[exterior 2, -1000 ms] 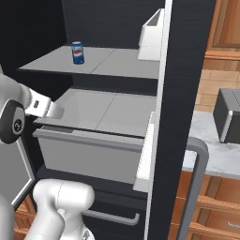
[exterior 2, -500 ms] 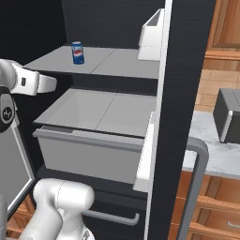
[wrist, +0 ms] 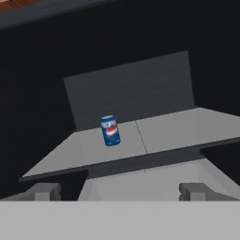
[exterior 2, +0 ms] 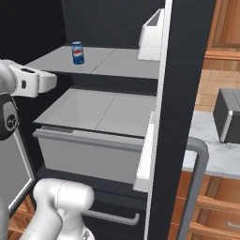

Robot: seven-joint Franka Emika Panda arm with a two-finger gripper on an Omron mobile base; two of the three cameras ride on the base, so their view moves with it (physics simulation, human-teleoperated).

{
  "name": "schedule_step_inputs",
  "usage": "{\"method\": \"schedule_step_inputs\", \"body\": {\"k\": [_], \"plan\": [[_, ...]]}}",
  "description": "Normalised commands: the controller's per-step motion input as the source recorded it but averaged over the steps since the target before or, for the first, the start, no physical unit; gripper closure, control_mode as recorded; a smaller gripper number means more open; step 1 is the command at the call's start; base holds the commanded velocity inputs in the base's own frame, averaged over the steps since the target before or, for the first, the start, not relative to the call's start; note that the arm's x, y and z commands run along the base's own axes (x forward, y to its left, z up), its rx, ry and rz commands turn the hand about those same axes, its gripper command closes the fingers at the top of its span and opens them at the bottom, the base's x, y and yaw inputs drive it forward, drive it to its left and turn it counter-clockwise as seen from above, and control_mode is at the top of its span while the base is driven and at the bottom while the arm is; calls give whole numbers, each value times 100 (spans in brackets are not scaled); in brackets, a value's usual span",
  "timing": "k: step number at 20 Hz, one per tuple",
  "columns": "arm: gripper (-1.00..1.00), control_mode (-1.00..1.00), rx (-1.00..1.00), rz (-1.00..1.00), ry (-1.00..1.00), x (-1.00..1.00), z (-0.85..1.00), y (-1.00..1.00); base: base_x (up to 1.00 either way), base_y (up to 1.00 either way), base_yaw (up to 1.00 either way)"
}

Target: Open the fridge, grab two sodas, and place both sodas inside the bowl with ice on the dining counter.

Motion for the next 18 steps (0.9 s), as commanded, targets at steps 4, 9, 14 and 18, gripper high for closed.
{"method": "schedule_step_inputs", "body": {"k": [4,9,14,18], "plan": [[-100,-100,0,0,0,2,0,0,0,0,0],[-100,-100,0,0,0,4,0,0,0,0,0],[-100,-100,0,0,0,11,0,0,0,0,0],[-100,-100,0,0,2,42,0,4,0,0,0]]}}
